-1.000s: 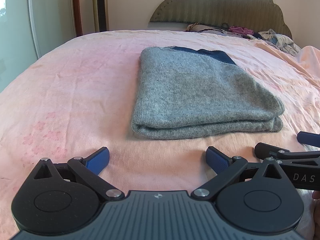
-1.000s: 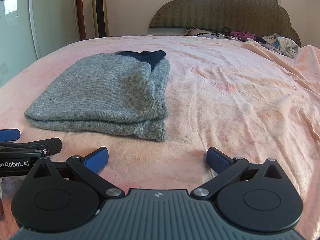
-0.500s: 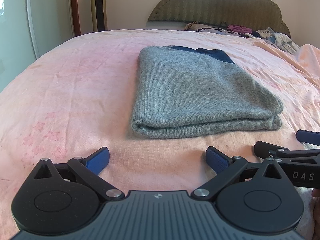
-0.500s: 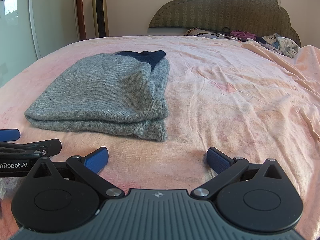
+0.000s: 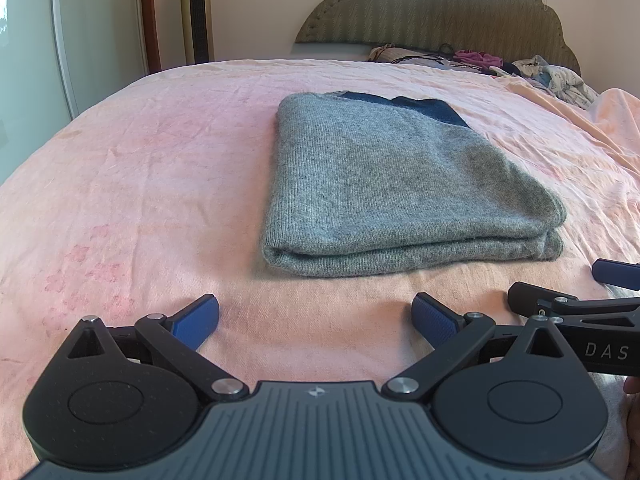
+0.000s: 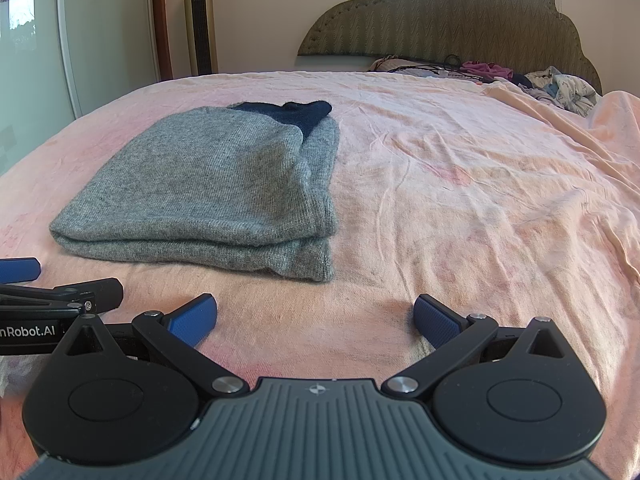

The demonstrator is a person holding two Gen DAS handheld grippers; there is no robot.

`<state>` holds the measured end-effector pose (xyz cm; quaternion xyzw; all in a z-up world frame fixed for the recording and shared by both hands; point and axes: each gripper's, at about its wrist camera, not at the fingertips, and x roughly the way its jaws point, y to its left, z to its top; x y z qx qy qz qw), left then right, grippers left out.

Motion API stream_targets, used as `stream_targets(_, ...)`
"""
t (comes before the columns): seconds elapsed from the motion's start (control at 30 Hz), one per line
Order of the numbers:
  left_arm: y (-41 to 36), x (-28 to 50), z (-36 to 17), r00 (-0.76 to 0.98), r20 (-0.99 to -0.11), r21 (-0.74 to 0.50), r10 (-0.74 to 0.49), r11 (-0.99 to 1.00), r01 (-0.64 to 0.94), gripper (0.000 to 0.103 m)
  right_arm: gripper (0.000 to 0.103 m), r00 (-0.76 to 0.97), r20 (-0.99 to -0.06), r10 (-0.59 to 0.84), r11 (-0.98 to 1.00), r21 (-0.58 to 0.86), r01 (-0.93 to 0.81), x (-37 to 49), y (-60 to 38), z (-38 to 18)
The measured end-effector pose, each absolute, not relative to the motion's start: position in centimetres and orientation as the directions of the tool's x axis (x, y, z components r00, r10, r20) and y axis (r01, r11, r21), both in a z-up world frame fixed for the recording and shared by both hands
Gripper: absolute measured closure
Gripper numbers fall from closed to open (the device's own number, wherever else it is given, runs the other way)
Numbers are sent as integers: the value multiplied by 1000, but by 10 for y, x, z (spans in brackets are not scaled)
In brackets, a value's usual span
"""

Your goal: Fold small clothes

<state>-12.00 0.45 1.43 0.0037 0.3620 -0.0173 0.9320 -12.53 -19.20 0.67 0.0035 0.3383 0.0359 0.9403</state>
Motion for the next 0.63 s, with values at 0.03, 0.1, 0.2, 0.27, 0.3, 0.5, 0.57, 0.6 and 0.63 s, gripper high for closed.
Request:
stream_targets(0.03,4,-120,14,737,-675,-6,-30,999,35,0,0,769,-636,70,997,31,-65,-125,-192,7)
stream_targets(0.1,4,-120,14,737,-675,-6,-29,999,35,0,0,769,-636,70,997,31,-65,-125,-192,7)
stream_targets(0.2,4,-120,14,737,-675,-6,-30,999,35,0,0,769,-636,70,997,31,-65,-125,-192,7)
stream_targets(0.27,4,-120,14,737,-675,-6,-30,999,36,0,0,769,-636,70,997,31,-65,-125,-192,7)
stream_targets(0.3,5,-120,14,738,-674,-7,-32,999,37,0,0,769,-636,70,997,31,-65,-125,-192,7)
stream_targets(0.5,5,-125,16,751,-660,22,9,1000,8,0,0,768,-636,69,997,30,-65,-125,-192,7)
stream_targets(0.57,5,-132,21,767,-641,33,-11,999,42,0,0,769,-635,71,997,34,-65,-125,-192,7)
stream_targets(0.6,5,-138,26,782,-622,47,-22,997,65,0,0,771,-632,76,997,44,-63,-127,-194,8)
stream_targets(0.63,8,-144,34,800,-599,53,-39,995,89,0,0,773,-628,86,996,65,-58,-128,-198,10)
